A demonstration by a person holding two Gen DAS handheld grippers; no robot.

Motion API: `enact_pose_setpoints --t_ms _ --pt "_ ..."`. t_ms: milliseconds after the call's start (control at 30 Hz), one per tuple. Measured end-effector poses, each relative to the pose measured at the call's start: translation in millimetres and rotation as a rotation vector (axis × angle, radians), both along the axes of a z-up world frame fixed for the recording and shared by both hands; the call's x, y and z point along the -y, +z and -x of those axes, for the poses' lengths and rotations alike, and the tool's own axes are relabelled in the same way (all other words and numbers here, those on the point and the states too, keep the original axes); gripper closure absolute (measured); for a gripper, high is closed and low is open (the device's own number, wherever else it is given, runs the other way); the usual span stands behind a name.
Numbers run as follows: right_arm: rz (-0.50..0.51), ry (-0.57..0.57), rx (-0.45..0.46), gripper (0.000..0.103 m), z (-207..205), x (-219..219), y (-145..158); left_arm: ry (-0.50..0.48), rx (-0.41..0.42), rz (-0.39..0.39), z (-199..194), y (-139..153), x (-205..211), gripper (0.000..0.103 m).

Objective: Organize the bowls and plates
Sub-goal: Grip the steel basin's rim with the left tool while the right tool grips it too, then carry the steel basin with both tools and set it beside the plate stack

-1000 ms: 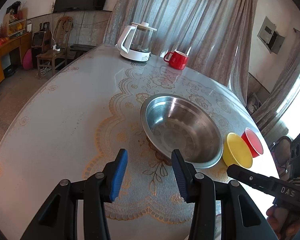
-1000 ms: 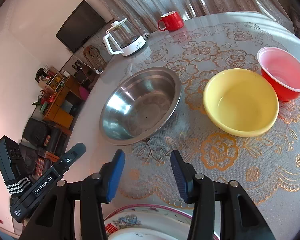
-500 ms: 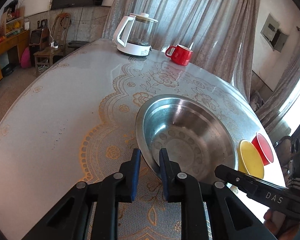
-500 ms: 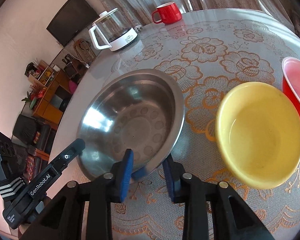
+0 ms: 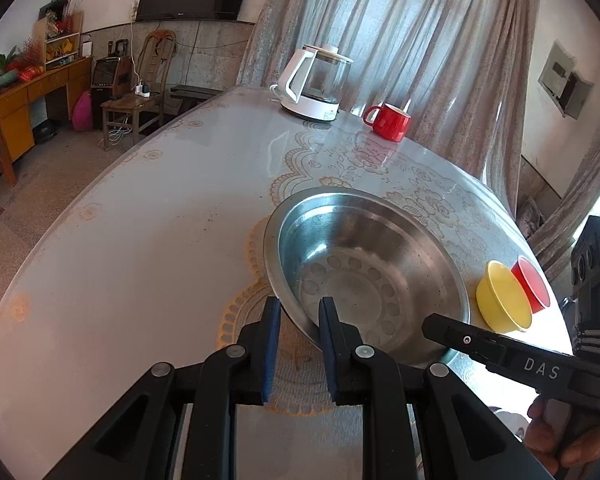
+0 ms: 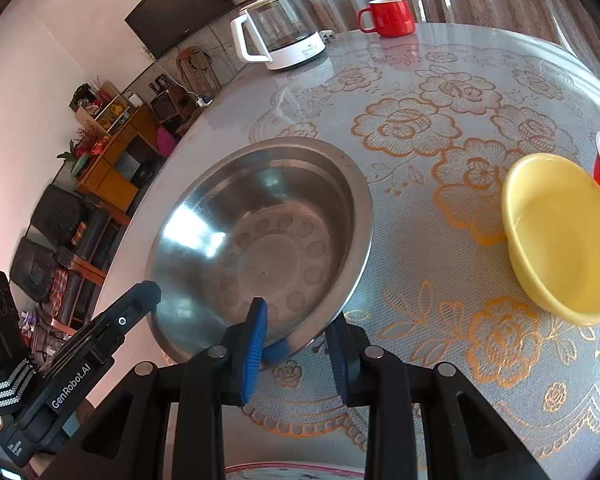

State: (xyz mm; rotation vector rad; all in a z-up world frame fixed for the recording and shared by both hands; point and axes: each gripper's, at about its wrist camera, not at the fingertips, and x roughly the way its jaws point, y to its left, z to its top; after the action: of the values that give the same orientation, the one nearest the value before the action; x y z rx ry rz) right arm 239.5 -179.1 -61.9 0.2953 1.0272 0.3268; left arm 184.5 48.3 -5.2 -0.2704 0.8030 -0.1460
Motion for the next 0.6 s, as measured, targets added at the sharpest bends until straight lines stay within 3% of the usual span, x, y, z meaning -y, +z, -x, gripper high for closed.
enact_pose_setpoints --t_ms 233,400,600 --pt "-0.015 0.063 0.019 0.074 19.0 -29.3 4.9 0.002 0.013 -0.001 37.5 3.8 -9.1 0.084" --pt "-0.056 0.031 -0.014 0.074 17.4 -24.5 -0.3 0.095 -0.033 0.066 27.5 -2.8 -33.2 0.071" --pt "-0.051 0.024 -0.013 0.074 21.2 -26.4 0.1 0.106 -0.067 0.157 0.2 -6.6 -41.3 0.064"
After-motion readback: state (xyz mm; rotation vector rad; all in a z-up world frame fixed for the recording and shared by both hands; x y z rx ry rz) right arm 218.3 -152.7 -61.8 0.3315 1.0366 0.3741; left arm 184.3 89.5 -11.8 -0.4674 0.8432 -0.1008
